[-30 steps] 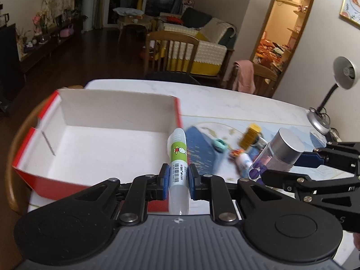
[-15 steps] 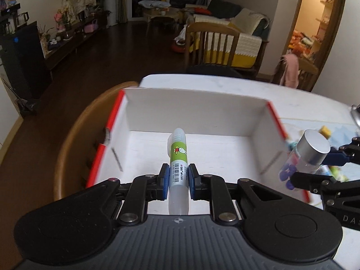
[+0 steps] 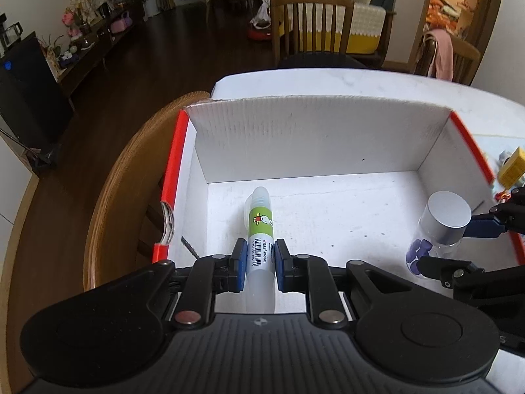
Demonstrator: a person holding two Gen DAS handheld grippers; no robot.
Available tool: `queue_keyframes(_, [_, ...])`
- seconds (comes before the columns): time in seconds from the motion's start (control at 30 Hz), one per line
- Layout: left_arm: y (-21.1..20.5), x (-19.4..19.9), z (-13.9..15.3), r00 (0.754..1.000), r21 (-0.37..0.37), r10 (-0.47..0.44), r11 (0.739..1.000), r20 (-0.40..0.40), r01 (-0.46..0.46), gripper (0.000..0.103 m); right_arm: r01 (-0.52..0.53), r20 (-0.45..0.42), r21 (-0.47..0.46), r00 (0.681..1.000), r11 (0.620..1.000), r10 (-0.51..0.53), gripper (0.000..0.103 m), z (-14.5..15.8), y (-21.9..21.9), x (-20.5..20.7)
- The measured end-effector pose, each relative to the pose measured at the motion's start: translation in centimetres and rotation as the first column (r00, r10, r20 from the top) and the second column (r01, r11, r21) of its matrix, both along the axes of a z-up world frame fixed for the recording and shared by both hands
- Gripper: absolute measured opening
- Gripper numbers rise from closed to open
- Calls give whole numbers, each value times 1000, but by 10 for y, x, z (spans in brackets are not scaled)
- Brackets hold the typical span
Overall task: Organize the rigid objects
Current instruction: 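Carry glue stick and silver-lidded jar with both grippers into the red box, then open left gripper releasing glue stick while right gripper releases jar in box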
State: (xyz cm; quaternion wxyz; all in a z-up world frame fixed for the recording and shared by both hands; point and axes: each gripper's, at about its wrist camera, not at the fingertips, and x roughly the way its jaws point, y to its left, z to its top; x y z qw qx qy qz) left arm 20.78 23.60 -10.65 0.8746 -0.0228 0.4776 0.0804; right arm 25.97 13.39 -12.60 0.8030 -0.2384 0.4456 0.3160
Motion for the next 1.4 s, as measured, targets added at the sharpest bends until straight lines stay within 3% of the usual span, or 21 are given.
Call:
queue_keyframes(0.4, [2,16,-20,996,2,-20,1000,-83,20,17,7,-34,-76,999,997,-10,40,-31,18,8])
queue_keyframes(0.93, [-1,21,-37,978,-22,-41,999,-202,37,17,5,-56,-72,998,997,-9,41,-31,11,4])
queue_keyframes(1.4, [0,9,-24,984,-58,-27,998,-175,17,17,17,-21,11,1000,1000,-17,58,-1,-3,-8])
